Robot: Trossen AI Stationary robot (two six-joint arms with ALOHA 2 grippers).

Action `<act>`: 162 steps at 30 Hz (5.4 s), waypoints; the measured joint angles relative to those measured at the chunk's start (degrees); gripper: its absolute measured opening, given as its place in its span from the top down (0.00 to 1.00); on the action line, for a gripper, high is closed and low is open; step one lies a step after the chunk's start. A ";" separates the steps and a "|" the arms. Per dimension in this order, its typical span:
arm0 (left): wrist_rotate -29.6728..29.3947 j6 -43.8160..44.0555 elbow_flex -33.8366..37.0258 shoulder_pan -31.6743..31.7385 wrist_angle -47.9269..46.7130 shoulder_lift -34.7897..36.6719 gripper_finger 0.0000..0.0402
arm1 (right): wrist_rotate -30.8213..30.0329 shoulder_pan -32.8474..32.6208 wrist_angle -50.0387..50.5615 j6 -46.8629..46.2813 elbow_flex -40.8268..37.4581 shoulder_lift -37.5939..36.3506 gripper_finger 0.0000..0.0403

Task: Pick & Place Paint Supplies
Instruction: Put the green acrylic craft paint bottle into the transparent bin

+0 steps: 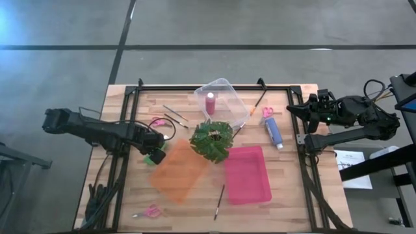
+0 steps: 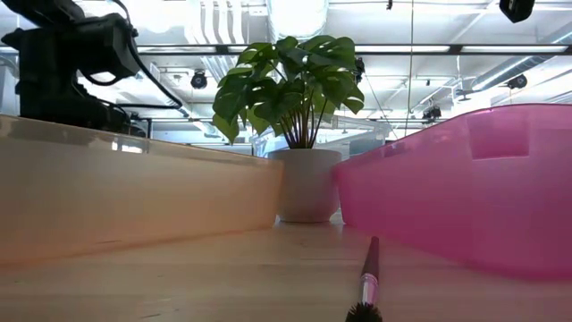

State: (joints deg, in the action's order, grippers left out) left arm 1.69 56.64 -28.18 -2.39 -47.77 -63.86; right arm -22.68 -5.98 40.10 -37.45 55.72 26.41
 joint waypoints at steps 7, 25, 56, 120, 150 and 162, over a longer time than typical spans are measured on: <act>-3.11 0.53 0.46 0.02 0.34 -1.94 0.38 | -0.08 -0.02 -0.02 0.59 0.00 -0.04 0.98; -0.02 0.76 -3.35 0.15 0.50 -1.51 0.58 | -0.42 0.00 -1.17 0.28 0.28 -0.04 0.98; -2.01 -32.84 -52.97 2.12 -9.00 -13.90 0.56 | 31.79 10.25 2.70 30.02 27.06 30.56 0.98; -8.59 -47.03 -85.05 2.64 -10.97 -33.77 0.53 | 52.48 20.90 3.28 47.36 46.31 57.48 0.72; -37.35 -30.92 -85.13 3.02 -34.69 -17.44 0.14 | 35.90 24.54 21.30 45.07 46.21 56.67 0.72; -40.28 -28.50 -85.05 4.00 -36.58 -17.27 0.37 | 33.43 34.40 23.18 43.57 48.76 64.48 0.72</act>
State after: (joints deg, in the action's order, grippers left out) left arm -38.59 28.14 -113.23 1.61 -84.35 -81.12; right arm 10.75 28.42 63.28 6.11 104.48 90.89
